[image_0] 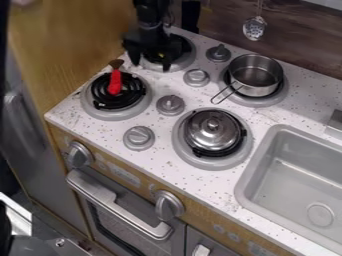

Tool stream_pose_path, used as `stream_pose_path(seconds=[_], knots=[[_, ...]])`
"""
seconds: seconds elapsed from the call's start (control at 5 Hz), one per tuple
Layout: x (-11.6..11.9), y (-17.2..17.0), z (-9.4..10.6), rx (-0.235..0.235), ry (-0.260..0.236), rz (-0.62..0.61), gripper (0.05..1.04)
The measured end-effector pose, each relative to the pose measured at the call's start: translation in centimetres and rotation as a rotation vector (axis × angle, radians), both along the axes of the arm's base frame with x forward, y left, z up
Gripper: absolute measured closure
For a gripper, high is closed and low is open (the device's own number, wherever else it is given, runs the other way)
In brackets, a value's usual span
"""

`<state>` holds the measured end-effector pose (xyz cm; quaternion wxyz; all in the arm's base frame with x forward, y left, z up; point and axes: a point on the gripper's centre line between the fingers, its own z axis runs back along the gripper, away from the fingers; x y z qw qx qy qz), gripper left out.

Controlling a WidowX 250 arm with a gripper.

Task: Move the yellow corn to the top left burner.

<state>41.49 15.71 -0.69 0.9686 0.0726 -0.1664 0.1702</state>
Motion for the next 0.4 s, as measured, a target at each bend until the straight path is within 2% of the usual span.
stream_pose_path(seconds=[0.2,0.4], knots=[[-2.4,-1.5,0.5,-0.024,0.034,-0.102,0.084],[-3.8,-2.0,0.2,-0.010,0.075,-0.181,0.084]])
